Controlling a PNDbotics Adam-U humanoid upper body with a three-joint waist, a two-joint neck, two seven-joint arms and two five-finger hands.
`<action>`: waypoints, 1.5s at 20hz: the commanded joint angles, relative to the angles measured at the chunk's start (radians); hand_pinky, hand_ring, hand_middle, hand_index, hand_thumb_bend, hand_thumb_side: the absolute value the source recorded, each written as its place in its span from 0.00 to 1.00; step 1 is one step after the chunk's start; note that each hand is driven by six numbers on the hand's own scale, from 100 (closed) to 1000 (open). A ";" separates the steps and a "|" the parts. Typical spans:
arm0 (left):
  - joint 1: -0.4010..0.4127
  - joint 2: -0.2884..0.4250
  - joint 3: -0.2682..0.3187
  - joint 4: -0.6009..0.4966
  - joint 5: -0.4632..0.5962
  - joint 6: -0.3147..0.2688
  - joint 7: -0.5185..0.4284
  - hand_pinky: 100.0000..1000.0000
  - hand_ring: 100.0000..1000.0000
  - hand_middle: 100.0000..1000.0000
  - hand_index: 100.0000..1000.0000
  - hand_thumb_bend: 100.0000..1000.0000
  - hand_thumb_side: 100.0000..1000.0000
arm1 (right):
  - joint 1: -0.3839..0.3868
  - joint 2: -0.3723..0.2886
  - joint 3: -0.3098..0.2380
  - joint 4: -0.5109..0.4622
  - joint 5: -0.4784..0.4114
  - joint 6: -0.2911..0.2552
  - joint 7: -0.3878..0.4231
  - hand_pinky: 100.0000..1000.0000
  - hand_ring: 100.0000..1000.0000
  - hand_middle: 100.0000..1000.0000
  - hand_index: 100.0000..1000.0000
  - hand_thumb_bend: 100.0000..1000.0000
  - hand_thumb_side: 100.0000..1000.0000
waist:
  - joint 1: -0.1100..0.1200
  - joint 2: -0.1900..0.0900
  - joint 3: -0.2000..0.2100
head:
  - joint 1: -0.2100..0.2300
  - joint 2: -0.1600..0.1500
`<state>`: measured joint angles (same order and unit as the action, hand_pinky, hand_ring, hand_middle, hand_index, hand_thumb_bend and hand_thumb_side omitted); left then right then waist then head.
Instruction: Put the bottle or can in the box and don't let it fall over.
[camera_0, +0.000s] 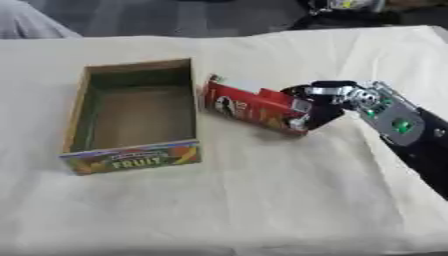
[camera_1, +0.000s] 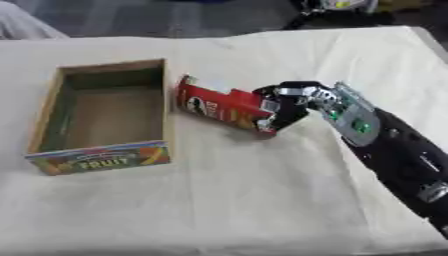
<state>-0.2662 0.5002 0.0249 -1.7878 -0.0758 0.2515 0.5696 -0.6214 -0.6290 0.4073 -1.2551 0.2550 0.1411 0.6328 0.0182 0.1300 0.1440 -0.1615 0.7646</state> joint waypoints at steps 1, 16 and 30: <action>-0.017 0.018 0.015 -0.019 -0.006 -0.001 0.006 0.36 0.78 0.78 0.66 0.19 0.50 | 0.030 0.015 0.060 0.073 0.027 0.019 0.014 0.63 1.00 1.00 1.00 0.00 0.00 | 0.006 0.005 0.003 | -0.004 0.005; -0.015 0.017 0.018 -0.021 -0.008 -0.004 0.010 0.36 0.78 0.77 0.66 0.19 0.50 | 0.020 0.043 0.090 0.104 0.092 0.001 0.022 0.60 0.96 1.00 1.00 0.00 0.00 | 0.006 0.004 0.002 | -0.006 0.005; -0.012 0.017 0.024 -0.023 -0.013 -0.004 0.013 0.37 0.78 0.77 0.66 0.19 0.50 | 0.032 0.038 0.075 0.075 0.037 0.033 -0.136 0.37 0.77 0.80 0.80 0.00 0.00 | 0.007 -0.002 -0.003 | -0.012 0.005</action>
<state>-0.2671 0.4999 0.0349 -1.7902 -0.0810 0.2491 0.5793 -0.6325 -0.6028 0.4332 -1.2324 0.2915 0.1612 0.5083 0.0181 0.1288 0.1399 -0.1707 0.7646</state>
